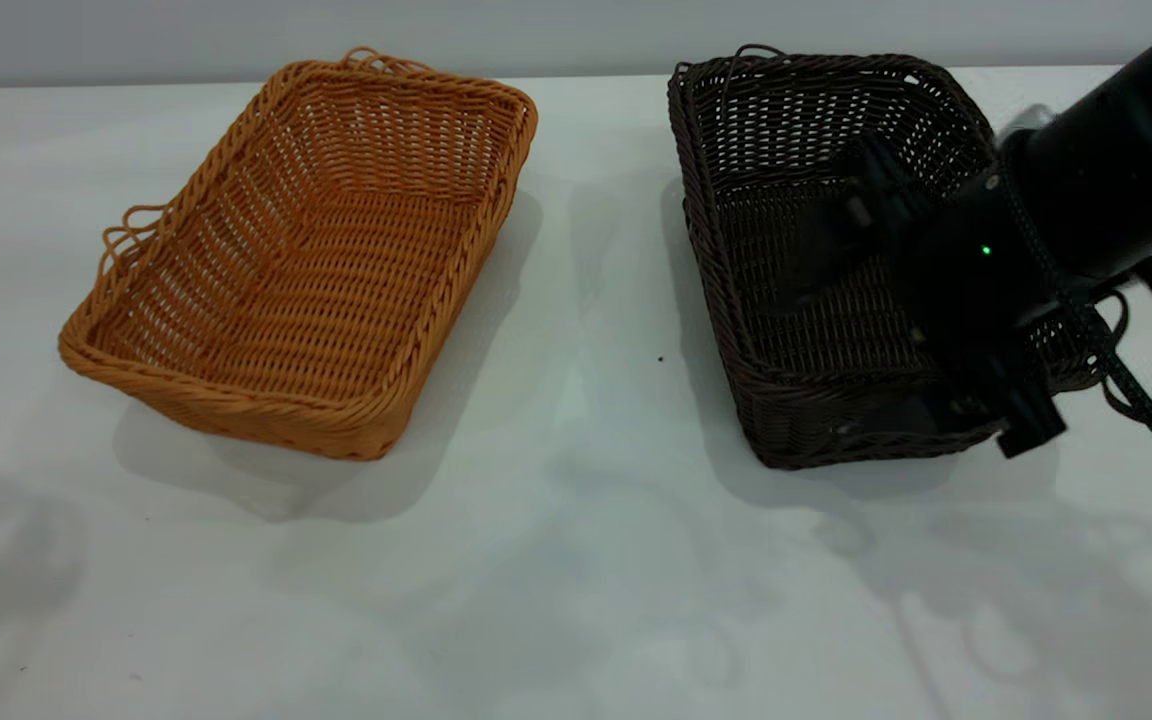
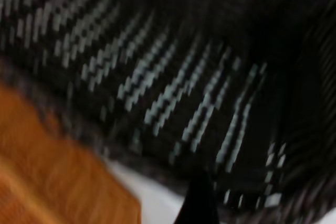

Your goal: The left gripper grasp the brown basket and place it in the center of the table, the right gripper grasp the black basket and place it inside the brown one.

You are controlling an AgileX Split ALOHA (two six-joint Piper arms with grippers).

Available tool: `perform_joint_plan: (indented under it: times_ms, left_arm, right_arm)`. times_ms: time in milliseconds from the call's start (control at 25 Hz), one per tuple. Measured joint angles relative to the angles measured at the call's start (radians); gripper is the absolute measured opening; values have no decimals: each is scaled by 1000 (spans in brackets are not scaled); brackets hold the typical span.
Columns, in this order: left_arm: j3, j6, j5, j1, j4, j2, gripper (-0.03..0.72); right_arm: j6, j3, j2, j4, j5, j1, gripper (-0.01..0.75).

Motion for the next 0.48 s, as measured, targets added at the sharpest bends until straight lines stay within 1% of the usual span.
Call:
perform_joint_plan:
  times_ms: [120,200,360,480]
  left_arm:
    - [-8,-11,4,0,0,21,534]
    - [-32,-21,3,0,0,70,534]
    - [-103,-25,4,-1,-1,216,534]
    - [-165,-25,-3,-23,-1,338,534]
  right_arm:
    - [62,0,5,2,-94,0,559]
    - [97,-1,21,7,-135,0,559]
    - [122,-1,84,10,-131,0,559]
    - [134,-1,107,11,-143,0,554]
